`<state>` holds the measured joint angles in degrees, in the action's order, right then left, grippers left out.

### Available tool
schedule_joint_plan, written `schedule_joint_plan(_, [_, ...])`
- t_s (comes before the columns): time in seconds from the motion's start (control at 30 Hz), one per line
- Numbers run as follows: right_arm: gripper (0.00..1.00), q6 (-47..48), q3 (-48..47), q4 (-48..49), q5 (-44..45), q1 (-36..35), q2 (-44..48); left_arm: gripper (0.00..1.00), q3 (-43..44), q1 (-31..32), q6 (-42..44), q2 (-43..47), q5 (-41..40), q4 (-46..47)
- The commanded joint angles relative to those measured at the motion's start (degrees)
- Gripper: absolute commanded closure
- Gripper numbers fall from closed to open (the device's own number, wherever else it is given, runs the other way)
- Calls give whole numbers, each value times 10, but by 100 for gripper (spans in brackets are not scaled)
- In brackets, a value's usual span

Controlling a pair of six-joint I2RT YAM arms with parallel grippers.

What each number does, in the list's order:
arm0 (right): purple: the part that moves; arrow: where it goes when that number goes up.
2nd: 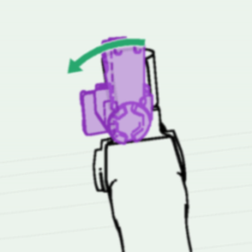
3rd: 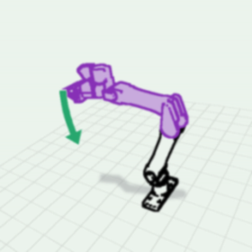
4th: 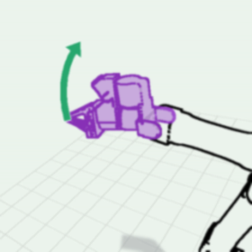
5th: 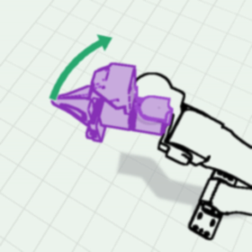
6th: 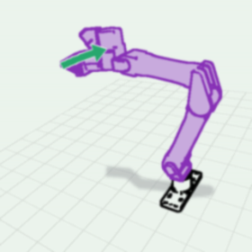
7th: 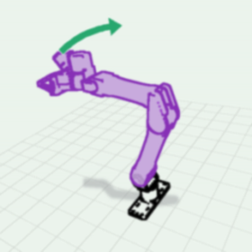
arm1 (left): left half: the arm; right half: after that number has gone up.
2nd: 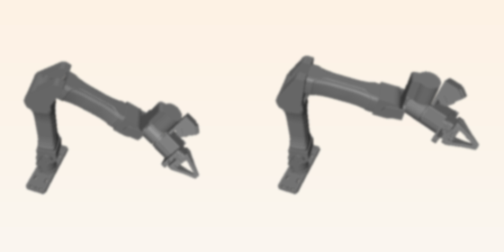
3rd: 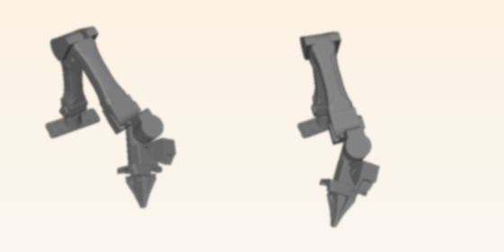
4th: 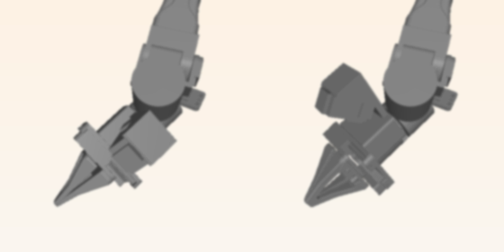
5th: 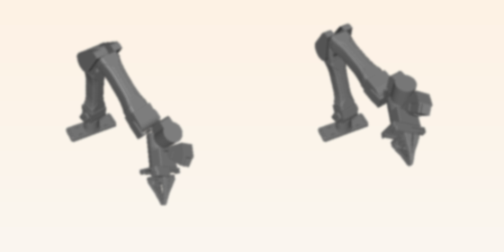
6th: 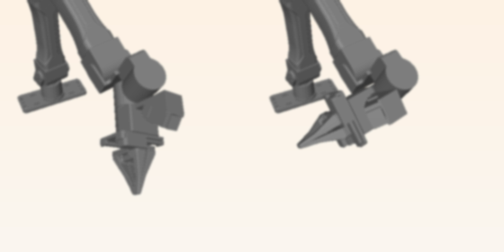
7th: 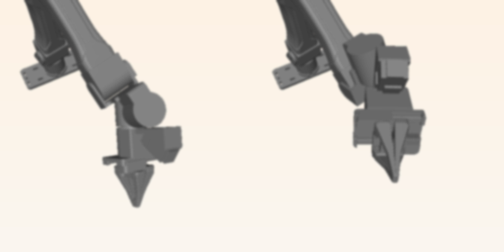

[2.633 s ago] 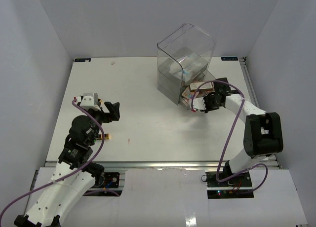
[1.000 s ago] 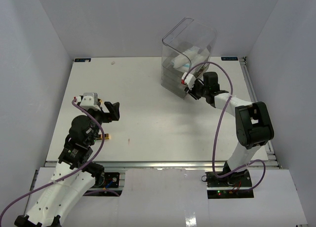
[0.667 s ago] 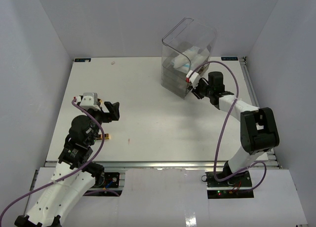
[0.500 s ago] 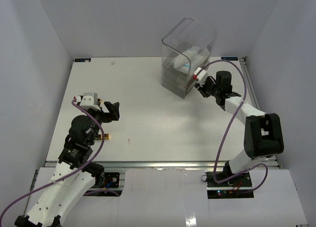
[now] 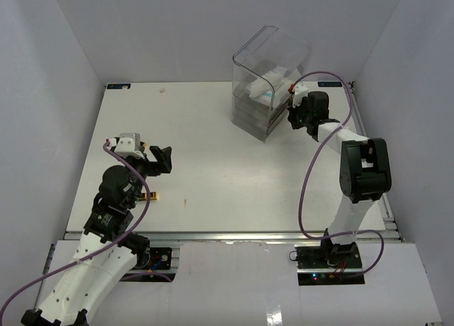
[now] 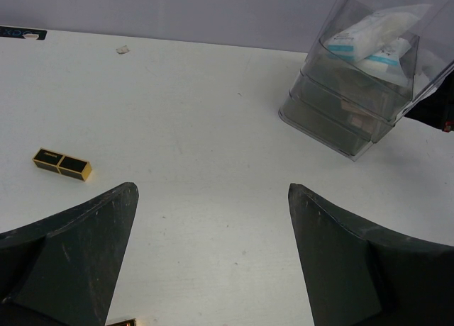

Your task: Organize the makeup

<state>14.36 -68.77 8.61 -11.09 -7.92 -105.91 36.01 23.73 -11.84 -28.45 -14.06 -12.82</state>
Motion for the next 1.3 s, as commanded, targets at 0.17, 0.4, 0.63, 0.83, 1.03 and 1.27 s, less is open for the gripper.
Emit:
schedule_joint_plan(0.17, [84, -250, -46, 51, -66, -2, -49, 2, -2, -4, 6, -3, 2, 8])
schedule_joint_plan(0.4, [53, -336, -14, 118, -124, -1, -52, 2, -3, -6, 6, -8, 4, 10])
schedule_joint_plan(0.63, [52, -323, 18, 129, -114, 1, -29, 2, -3, -8, 5, -11, 4, 9])
schedule_joint_plan(0.83, [60, -257, 44, 94, -43, 20, 6, 2, -2, -9, 6, -9, 7, 9])
schedule_joint_plan(1.03, [59, -316, 48, 126, -146, 70, -12, 2, -2, -9, 6, -8, 7, 10])
schedule_joint_plan(1.27, [48, -403, 0, 163, -234, 72, -84, 2, -3, -9, 7, -22, 4, 10])
